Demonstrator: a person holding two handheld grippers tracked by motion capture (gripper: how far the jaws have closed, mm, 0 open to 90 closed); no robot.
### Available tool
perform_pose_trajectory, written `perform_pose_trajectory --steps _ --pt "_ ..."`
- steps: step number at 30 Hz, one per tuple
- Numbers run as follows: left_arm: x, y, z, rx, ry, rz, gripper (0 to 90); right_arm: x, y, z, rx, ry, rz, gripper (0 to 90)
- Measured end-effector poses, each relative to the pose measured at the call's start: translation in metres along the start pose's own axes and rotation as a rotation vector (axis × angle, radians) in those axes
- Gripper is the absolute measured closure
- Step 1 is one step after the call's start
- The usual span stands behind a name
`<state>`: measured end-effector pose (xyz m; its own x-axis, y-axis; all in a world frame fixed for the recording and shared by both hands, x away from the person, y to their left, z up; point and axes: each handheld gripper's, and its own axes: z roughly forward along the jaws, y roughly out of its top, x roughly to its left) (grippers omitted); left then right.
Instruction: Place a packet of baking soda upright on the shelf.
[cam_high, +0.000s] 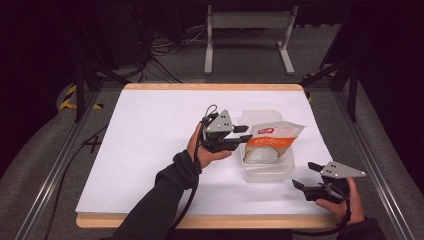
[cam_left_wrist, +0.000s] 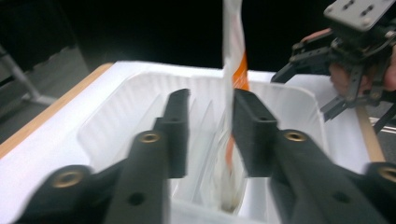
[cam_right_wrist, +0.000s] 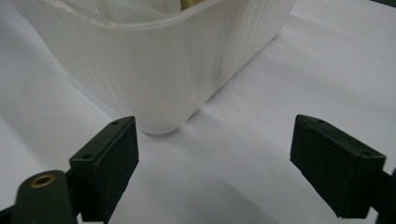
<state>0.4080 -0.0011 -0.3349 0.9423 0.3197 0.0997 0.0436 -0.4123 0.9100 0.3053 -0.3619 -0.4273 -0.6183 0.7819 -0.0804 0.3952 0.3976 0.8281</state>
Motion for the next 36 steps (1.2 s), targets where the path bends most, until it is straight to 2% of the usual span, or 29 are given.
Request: perform_pose_trajectory --steps 3,4,5,6,8,10,11,13,14,16,18,19,20,23,25,27,29,33,36 --pt "-0.004 -0.001 -0.009 0.009 0.033 0.046 55.9 0.000 -0.002 0.001 0.015 -0.002 -0.010 16.0" --pt "-0.004 -0.001 -0.011 0.019 0.047 0.053 51.5 0.000 -0.001 0.001 0.012 -0.003 -0.004 16.0" --pt "-0.005 -0.001 -0.013 0.033 0.063 0.049 47.9 -0.001 -0.001 0.001 0.009 -0.004 0.002 16.0" --pt "-0.004 -0.002 -0.016 0.048 0.079 0.053 40.2 -0.002 -0.002 0.001 0.009 -0.008 -0.001 16.0" --pt "-0.004 -0.003 -0.017 0.056 0.083 0.053 38.0 -0.002 -0.002 0.001 0.013 -0.006 -0.003 16.0" --pt "-0.004 -0.004 -0.022 0.094 0.105 0.072 30.1 -0.002 -0.001 -0.001 0.007 -0.007 0.004 16.0" --pt "-0.004 -0.004 -0.022 0.094 0.105 0.072 27.9 -0.002 0.000 -0.002 -0.004 -0.007 0.010 16.0" --pt "-0.004 -0.007 -0.025 0.121 0.111 0.072 24.9 -0.002 0.000 -0.002 -0.003 -0.006 0.002 16.0" --pt "-0.004 -0.008 -0.027 0.143 0.113 0.075 21.1 -0.003 0.001 -0.005 -0.014 -0.008 0.014 15.9" --pt "-0.005 -0.013 -0.031 0.176 0.151 0.095 19.9 -0.003 0.001 -0.005 -0.021 -0.008 0.017 15.9" --pt "-0.004 -0.018 -0.034 0.193 0.141 0.081 17.7 -0.003 0.000 -0.006 -0.005 -0.019 0.000 15.8" --pt "-0.004 -0.020 -0.035 0.205 0.139 0.082 16.7 -0.004 0.001 -0.006 -0.011 -0.018 0.011 15.8" --pt "-0.004 -0.022 -0.038 0.219 0.160 0.094 15.5 -0.003 0.002 -0.008 -0.027 -0.012 0.015 15.8" --pt "-0.002 -0.030 -0.044 0.218 0.151 0.068 14.5 -0.003 0.002 -0.007 -0.012 -0.019 0.001 15.7" --pt "-0.001 -0.035 -0.049 0.223 0.158 0.072 13.3 -0.002 0.003 -0.006 -0.020 -0.014 0.006 15.7" --pt "0.001 -0.040 -0.051 0.237 0.160 0.055 12.5 0.000 0.002 -0.004 0.006 -0.032 -0.027 15.7" --pt "0.001 -0.043 -0.054 0.263 0.173 0.074 10.2 0.002 0.002 -0.002 0.010 -0.029 -0.034 15.7" --pt "0.000 -0.046 -0.061 0.274 0.183 0.092 8.9 0.007 0.002 -0.001 0.023 -0.043 -0.073 15.6" --pt "-0.001 -0.051 -0.071 0.274 0.203 0.090 9.1 0.008 0.002 0.001 0.028 -0.040 -0.074 15.6"
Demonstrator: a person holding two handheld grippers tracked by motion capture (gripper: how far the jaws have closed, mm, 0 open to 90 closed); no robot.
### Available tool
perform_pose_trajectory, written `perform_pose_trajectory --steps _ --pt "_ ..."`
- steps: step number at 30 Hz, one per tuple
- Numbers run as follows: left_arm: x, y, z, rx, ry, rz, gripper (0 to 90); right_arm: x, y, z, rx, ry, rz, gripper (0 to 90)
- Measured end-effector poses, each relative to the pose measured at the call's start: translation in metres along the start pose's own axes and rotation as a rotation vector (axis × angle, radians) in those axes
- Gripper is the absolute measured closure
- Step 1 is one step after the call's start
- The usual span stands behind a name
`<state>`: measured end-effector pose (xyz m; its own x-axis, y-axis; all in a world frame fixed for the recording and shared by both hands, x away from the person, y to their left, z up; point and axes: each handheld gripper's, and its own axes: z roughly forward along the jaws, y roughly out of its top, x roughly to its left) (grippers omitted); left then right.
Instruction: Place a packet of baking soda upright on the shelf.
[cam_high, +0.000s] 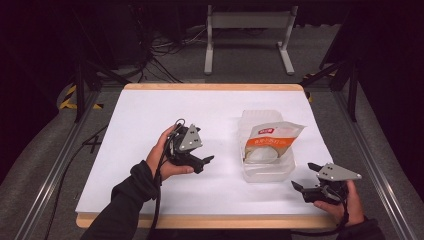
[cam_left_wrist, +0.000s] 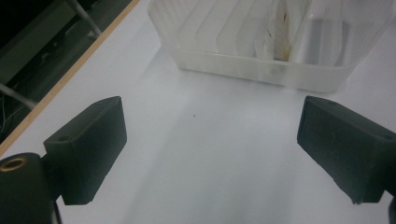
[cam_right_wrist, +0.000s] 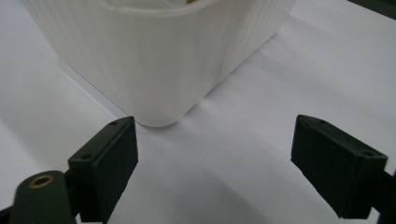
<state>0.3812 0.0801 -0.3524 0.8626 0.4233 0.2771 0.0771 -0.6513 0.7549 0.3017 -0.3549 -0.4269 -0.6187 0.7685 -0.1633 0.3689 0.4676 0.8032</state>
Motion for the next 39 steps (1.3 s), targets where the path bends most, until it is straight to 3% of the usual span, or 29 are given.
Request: perform_pose_trajectory --steps 7,9,13,16,19,29,39 --pt "0.001 -0.018 -0.013 0.009 0.016 0.012 8.4 0.003 0.000 0.002 0.006 0.004 -0.019 15.4" --pt "0.002 -0.027 -0.021 0.031 0.044 0.027 8.3 0.004 0.001 0.002 0.010 -0.002 -0.028 15.4" --pt "0.006 -0.041 -0.030 0.034 0.056 0.004 8.2 0.005 -0.001 0.004 0.025 -0.002 -0.036 15.3" --pt "0.006 -0.047 -0.034 0.040 0.071 0.015 8.2 0.005 0.000 0.004 0.023 -0.002 -0.040 15.3" --pt "0.009 -0.061 -0.040 0.029 0.067 -0.009 8.4 0.006 -0.001 0.006 0.033 -0.011 -0.051 15.3" --pt "0.009 -0.101 -0.047 0.087 0.102 -0.026 7.5 0.006 -0.003 0.010 0.041 -0.003 -0.056 15.3" --pt "0.011 -0.142 -0.062 0.087 0.154 -0.118 7.3 0.005 -0.005 0.013 0.053 0.000 -0.059 15.3"
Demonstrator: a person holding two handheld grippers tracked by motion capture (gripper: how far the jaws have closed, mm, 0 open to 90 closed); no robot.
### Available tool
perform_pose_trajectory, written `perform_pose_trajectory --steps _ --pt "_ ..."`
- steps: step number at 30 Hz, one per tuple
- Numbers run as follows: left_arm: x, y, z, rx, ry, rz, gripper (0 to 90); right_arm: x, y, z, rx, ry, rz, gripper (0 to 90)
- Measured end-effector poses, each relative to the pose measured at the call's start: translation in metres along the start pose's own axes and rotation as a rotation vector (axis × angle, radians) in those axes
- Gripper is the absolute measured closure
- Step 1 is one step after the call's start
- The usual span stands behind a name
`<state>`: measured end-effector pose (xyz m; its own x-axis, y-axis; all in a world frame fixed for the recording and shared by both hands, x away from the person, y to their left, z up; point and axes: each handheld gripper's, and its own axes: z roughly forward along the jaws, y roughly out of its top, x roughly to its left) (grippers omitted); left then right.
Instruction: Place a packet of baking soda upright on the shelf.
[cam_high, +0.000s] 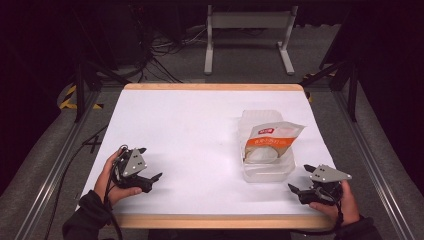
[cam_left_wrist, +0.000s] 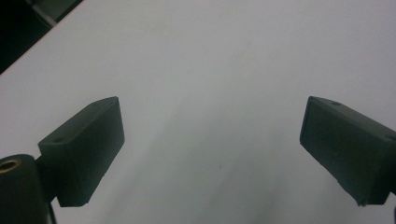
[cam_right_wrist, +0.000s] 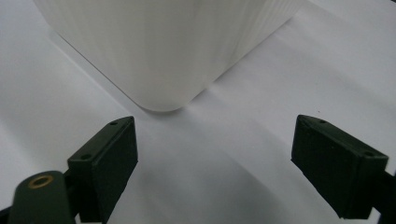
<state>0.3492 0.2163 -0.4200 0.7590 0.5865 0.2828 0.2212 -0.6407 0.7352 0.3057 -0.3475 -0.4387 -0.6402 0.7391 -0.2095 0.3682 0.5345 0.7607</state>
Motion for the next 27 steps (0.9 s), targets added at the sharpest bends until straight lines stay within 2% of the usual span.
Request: perform_pose_trajectory --steps 3,6,7,8,9,11,15,17,22,23,24,27 --pt "0.003 -0.014 -0.005 0.006 0.013 -0.030 7.3 0.001 0.000 0.000 -0.004 0.000 0.003 15.3" --pt "0.005 -0.026 -0.009 0.023 0.031 -0.045 7.3 0.003 0.000 0.000 0.002 -0.001 -0.018 15.2" --pt "0.007 -0.031 -0.012 0.017 0.035 -0.064 7.3 0.003 0.000 0.000 0.004 -0.004 -0.021 15.2" --pt "0.007 -0.031 -0.012 0.017 0.035 -0.064 7.3 0.002 0.000 0.001 0.002 -0.002 -0.016 15.2" --pt "0.010 -0.036 -0.016 0.007 0.046 -0.093 7.3 0.002 0.000 0.001 0.001 -0.001 -0.015 15.2" --pt "0.012 -0.040 -0.019 0.002 0.056 -0.099 7.2 0.002 0.000 0.001 0.003 -0.001 -0.019 15.2" --pt "0.017 -0.052 -0.026 -0.014 0.067 -0.142 7.3 0.002 0.000 0.000 0.001 -0.004 -0.031 15.1" --pt "0.017 -0.054 -0.028 -0.015 0.064 -0.145 7.2 0.002 0.000 0.000 -0.008 -0.003 -0.026 15.1" --pt "0.020 -0.065 -0.035 -0.052 0.065 -0.204 7.2 0.002 0.002 0.000 -0.015 0.000 -0.030 14.9" --pt "0.022 -0.070 -0.038 -0.074 0.058 -0.238 7.2 0.002 0.002 0.001 -0.015 0.002 -0.033 14.8" --pt "0.022 -0.070 -0.038 -0.074 0.058 -0.238 7.2 0.002 0.002 0.001 -0.015 0.002 -0.033 14.8" --pt "0.027 -0.079 -0.044 -0.118 0.050 -0.301 7.4 0.000 0.003 0.002 -0.021 0.001 -0.031 14.7"
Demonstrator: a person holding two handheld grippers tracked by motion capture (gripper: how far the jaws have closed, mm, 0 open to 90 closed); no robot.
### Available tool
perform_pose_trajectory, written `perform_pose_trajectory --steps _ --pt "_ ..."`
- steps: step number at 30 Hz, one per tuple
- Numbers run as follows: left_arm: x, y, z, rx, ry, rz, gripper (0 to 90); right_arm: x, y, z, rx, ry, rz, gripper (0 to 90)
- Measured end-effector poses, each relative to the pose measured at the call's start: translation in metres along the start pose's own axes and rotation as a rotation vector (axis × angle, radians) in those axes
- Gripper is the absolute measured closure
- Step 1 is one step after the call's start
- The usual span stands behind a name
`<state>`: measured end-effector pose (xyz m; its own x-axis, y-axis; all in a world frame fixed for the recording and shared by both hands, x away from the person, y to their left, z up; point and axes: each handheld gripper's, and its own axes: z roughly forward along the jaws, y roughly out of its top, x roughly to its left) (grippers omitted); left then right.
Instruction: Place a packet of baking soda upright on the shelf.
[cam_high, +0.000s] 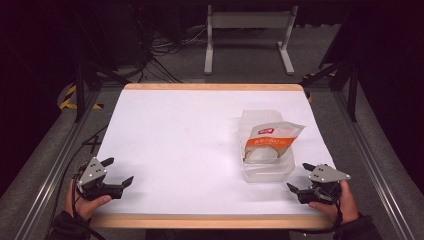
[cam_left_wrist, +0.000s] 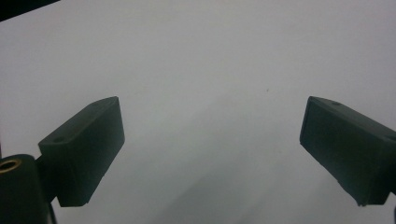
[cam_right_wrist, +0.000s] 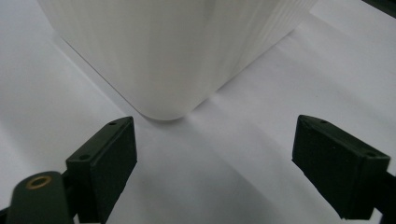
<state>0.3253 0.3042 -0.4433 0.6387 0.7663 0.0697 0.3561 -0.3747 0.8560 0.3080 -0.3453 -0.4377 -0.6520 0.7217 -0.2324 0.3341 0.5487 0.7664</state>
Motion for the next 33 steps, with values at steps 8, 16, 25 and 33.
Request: perform_pose_trajectory --steps 8,16,25,33 --pt "0.008 -0.012 -0.007 -0.037 0.000 -0.086 7.6 -0.002 0.000 -0.002 -0.009 -0.002 0.012 14.7" --pt "0.011 -0.014 -0.012 -0.079 0.009 -0.117 8.0 -0.007 -0.001 -0.007 -0.037 -0.016 0.035 14.7" --pt "0.005 -0.009 -0.007 -0.068 -0.009 -0.084 8.0 -0.011 -0.002 -0.011 -0.062 -0.020 0.066 14.8" --pt "-0.001 -0.006 -0.003 -0.056 -0.027 -0.055 7.8 -0.008 -0.001 -0.012 -0.051 -0.025 0.066 14.9"
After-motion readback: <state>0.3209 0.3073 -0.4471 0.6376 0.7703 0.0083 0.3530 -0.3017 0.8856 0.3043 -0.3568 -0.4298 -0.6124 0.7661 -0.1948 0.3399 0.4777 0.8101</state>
